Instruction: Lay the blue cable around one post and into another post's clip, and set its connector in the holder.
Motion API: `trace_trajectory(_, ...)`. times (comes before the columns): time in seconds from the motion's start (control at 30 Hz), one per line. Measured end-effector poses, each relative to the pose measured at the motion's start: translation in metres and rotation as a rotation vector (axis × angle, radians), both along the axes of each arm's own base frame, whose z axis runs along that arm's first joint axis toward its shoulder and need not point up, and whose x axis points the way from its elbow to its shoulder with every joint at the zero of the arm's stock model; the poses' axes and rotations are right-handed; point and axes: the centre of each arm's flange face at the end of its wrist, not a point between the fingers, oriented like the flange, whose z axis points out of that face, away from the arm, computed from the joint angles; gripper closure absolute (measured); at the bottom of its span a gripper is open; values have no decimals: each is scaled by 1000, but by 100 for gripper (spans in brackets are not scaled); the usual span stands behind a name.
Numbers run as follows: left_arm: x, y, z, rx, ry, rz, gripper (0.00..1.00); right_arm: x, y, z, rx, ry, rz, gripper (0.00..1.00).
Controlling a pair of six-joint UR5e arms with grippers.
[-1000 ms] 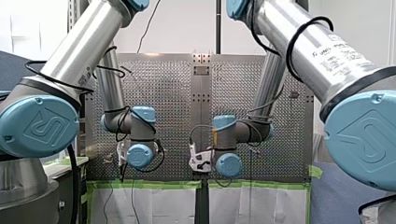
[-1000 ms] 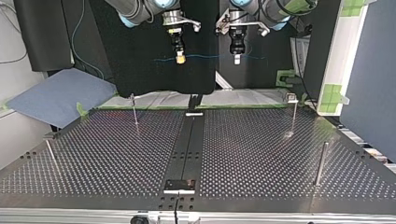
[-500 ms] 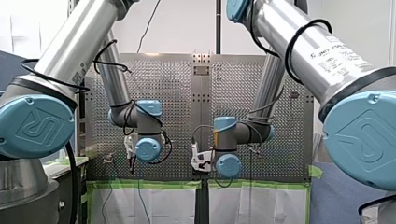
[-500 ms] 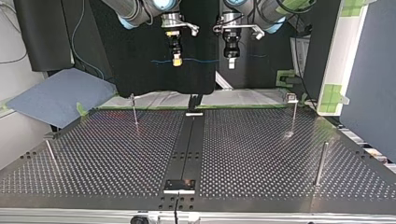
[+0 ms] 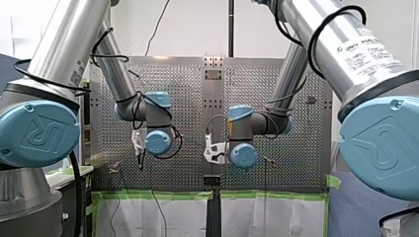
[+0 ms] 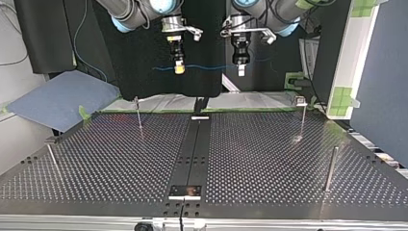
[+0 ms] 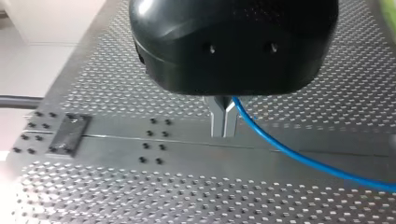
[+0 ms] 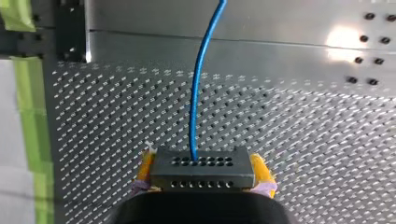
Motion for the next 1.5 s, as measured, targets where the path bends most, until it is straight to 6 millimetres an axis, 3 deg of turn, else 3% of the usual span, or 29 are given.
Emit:
trace_trajectory(0.33, 13, -2, 44, -41, -56, 15, 100, 24, -19, 68, -59, -64, 66, 100)
trace_trajectory(0.63, 22, 11, 77, -107, -104, 44, 100, 37, -33, 130, -123, -125, 84, 100)
trace_trajectory(1.17, 41, 62, 128, -210, -131, 79, 100, 55, -38, 261, -237, -221, 175, 100)
trace_trajectory(1.5, 49, 93, 149, -246, -124, 81, 100, 72, -36, 302, -284, -251, 237, 100)
